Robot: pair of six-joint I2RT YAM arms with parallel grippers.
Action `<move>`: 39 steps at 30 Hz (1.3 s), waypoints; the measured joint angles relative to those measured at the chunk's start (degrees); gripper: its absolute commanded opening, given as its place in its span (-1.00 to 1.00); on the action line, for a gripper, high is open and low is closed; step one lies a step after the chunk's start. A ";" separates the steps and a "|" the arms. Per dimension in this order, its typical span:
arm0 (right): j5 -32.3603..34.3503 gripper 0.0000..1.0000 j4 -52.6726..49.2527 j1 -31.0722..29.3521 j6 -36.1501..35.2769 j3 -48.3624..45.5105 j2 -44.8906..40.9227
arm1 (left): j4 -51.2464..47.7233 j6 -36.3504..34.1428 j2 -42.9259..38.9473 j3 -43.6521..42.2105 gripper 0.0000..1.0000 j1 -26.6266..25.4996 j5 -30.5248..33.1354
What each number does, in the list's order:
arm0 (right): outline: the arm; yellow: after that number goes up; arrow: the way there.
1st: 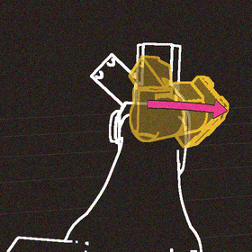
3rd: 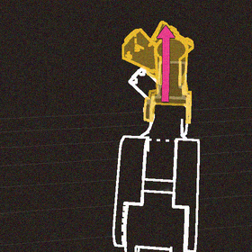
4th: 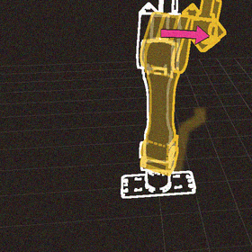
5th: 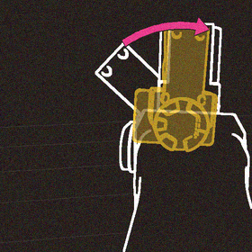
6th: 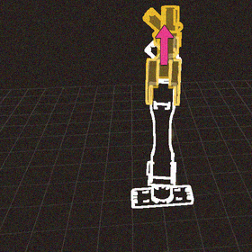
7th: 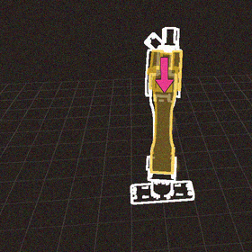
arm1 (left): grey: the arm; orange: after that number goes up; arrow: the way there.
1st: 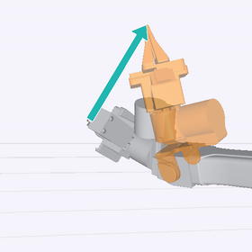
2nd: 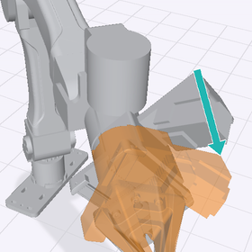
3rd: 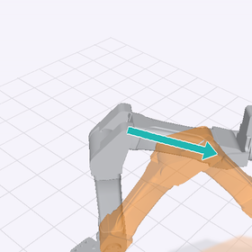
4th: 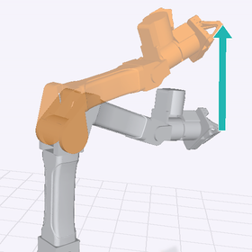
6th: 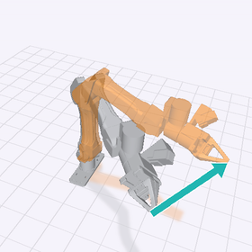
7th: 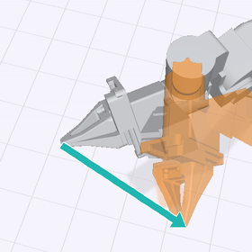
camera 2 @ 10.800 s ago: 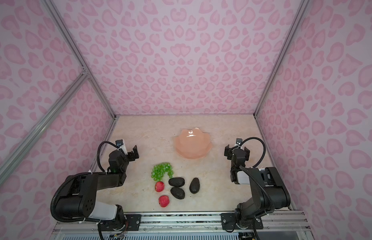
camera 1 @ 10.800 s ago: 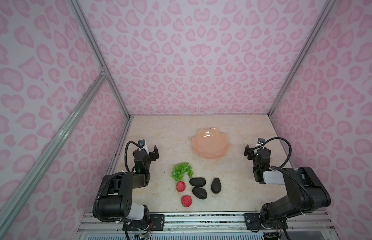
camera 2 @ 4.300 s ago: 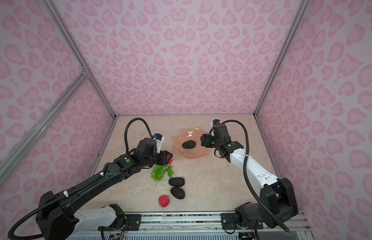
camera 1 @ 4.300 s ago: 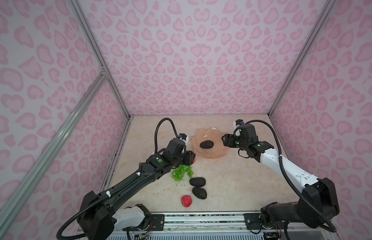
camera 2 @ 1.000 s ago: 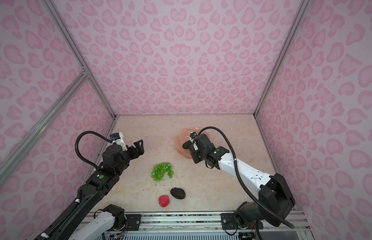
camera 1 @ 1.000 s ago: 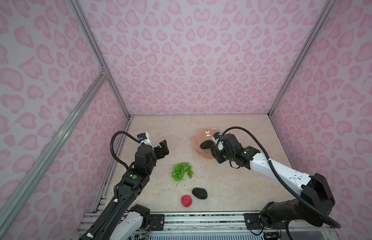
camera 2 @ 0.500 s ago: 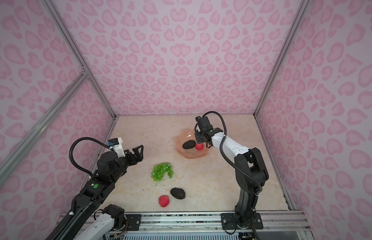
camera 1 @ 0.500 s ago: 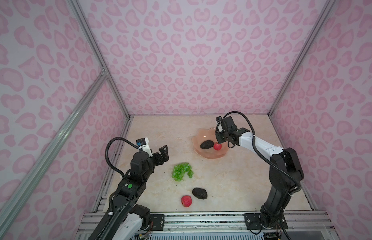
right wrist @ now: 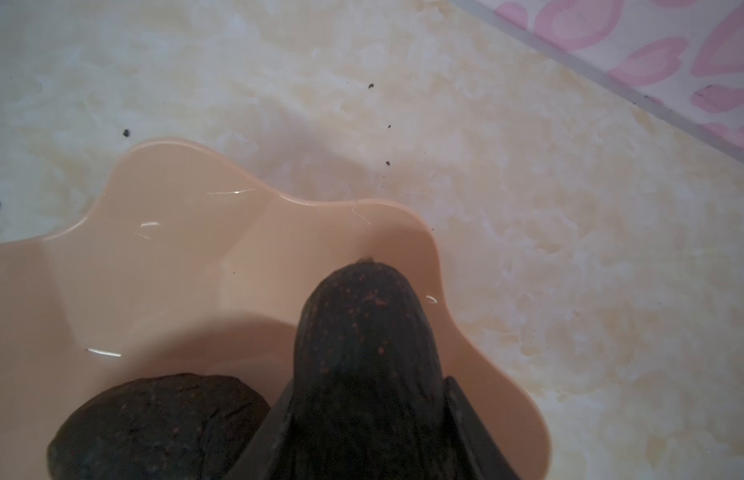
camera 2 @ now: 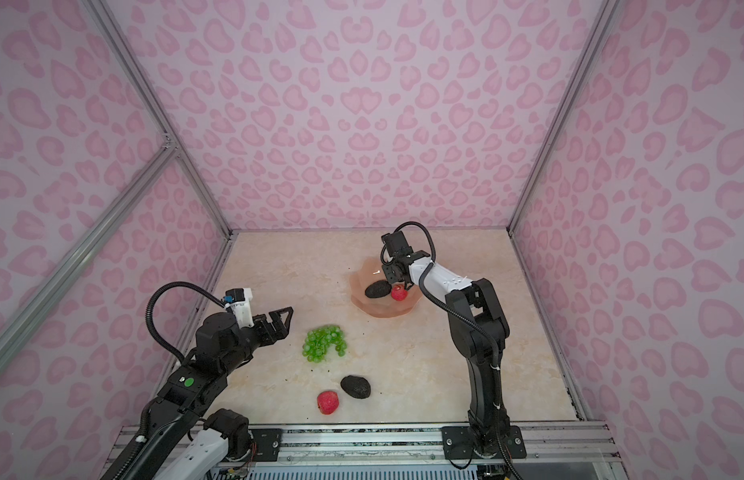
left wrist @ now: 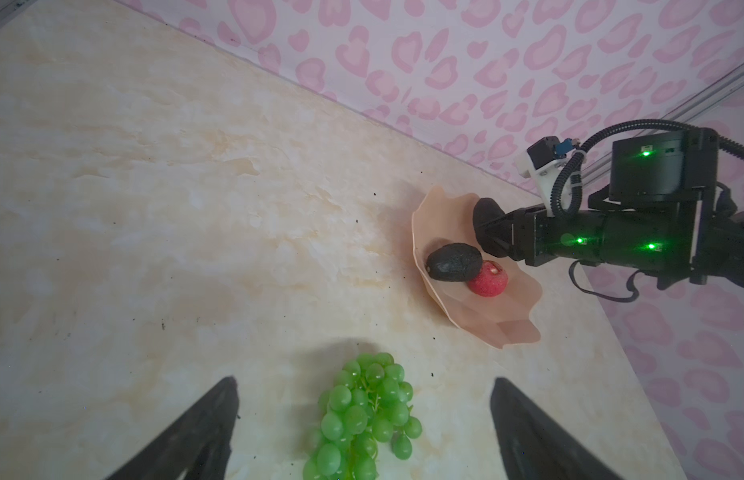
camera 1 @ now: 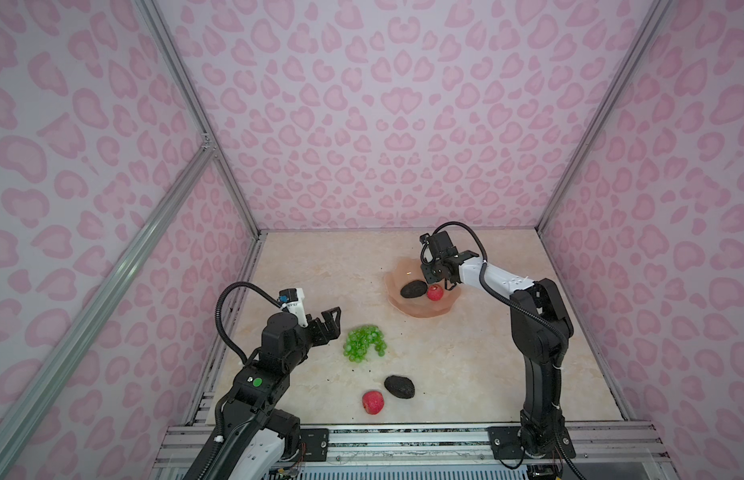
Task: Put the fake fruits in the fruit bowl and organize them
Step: 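Place the second avocado in the bowl and open the right gripper, then grasp the second red apple with the left gripper and lower it into the bowl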
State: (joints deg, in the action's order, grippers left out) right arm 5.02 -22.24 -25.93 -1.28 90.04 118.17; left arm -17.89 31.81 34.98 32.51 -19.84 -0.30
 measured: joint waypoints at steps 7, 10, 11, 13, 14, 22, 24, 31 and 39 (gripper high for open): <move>0.02 0.17 -0.02 -0.04 0.04 0.48 1.01 | -1.42 0.61 -0.02 -0.02 0.88 0.00 -2.71; -0.17 0.24 -0.02 -0.04 0.09 0.48 0.33 | -3.21 1.14 0.04 -0.04 0.87 0.00 -4.48; -0.15 0.26 0.02 -0.04 0.24 0.48 0.02 | -3.45 1.27 0.04 -0.24 0.86 0.00 -5.09; -0.22 0.29 0.09 0.07 0.24 0.50 -0.90 | -3.87 1.81 0.02 -1.18 0.84 0.00 -6.64; -0.66 0.29 0.11 0.17 0.31 0.48 -1.42 | -4.28 2.43 -0.04 -1.64 0.83 -0.02 -7.45; -4.90 0.58 3.61 1.09 4.11 -5.64 -10.64 | -6.32 6.95 -0.31 -5.55 0.78 -3.98 -13.62; -6.43 0.67 5.40 1.18 5.79 -9.40 -14.36 | -6.51 8.33 0.26 -6.08 0.78 -7.72 -13.53; -10.93 0.80 10.14 1.18 10.71 -18.80 -24.22 | -8.70 14.16 3.85 -6.56 0.75 -24.35 -9.66; -12.37 0.87 11.91 1.20 13.20 -23.87 -30.42 | -12.04 17.70 5.70 -7.54 0.74 -33.59 -5.81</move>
State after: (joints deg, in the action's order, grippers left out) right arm -7.35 -10.33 -24.73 11.92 66.17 87.74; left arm -29.93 49.52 40.69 24.97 -53.43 -6.11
